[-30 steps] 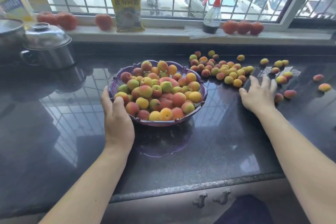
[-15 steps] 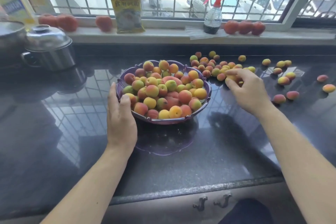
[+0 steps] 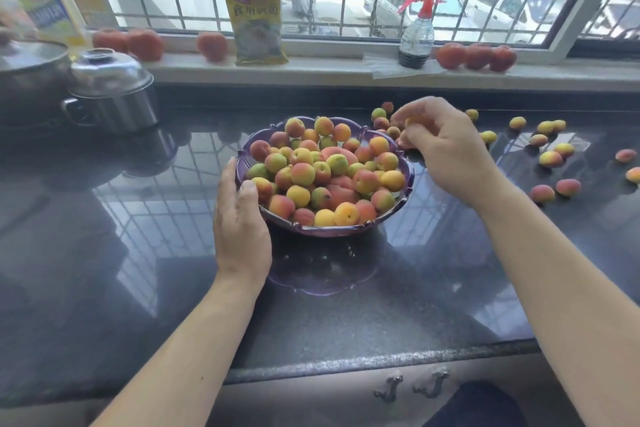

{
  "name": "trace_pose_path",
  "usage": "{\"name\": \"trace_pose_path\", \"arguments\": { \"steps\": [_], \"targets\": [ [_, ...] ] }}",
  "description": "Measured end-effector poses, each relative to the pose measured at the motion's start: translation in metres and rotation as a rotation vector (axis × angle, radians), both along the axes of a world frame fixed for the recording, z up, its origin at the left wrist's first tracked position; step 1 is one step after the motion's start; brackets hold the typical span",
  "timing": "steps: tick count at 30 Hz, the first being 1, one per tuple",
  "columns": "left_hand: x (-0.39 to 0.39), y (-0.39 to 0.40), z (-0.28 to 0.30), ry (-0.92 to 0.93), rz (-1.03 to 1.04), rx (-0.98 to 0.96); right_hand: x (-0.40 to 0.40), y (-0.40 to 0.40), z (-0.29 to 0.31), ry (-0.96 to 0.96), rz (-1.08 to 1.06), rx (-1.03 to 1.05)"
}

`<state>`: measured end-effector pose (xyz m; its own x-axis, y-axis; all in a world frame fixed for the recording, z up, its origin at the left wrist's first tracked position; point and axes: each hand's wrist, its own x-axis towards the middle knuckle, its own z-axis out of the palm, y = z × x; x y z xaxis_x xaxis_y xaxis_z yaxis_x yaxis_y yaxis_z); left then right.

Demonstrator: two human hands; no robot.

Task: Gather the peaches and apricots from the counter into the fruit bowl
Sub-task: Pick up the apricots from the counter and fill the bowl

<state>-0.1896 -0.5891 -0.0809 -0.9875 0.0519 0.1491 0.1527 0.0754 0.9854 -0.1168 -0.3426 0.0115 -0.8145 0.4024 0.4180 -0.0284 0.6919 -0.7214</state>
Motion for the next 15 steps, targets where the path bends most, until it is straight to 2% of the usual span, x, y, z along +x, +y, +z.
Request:
{"name": "trace_pose_path", "arguments": {
  "steps": [3,8,12,15],
  "targets": [
    [-0.001,0.000,0.000,0.004,0.006,-0.010,-0.003,-0.003,0.013,-0.227,0.016,0.136],
    [-0.002,0.001,-0.003,0.011,0.008,-0.012,-0.014,-0.028,0.025,-0.596,0.132,0.644],
    [-0.004,0.000,-0.006,0.010,0.006,-0.018,-0.029,-0.043,0.025,-0.746,0.092,0.891],
    [-0.004,-0.001,-0.006,0.005,-0.005,-0.015,-0.035,-0.047,0.029,-0.790,0.048,0.917]
  ]
}}
